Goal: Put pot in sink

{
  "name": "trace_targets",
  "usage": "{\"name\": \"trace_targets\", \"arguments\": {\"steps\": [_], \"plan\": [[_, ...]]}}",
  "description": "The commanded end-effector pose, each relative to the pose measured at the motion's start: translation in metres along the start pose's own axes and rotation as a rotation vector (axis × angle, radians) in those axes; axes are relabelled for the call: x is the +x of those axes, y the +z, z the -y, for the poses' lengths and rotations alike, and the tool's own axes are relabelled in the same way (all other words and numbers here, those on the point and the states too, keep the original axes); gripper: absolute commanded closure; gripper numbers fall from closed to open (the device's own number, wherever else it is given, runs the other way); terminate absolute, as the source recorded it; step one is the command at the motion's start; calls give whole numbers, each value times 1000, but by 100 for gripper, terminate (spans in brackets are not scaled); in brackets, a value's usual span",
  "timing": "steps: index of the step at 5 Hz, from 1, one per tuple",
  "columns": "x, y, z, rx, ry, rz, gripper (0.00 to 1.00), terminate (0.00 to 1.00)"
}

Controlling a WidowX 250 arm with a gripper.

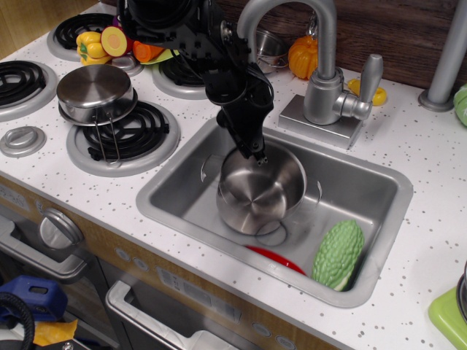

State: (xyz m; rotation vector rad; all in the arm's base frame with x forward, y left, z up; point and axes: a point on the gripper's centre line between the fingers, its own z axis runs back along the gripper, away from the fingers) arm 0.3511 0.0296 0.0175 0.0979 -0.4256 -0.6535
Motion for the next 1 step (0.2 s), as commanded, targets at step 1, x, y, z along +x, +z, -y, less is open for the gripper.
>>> {"name": "trace_targets", "arguments": {"steps": [1], "plan": [[3,8,-10,29,-4,23,0,100]]}}
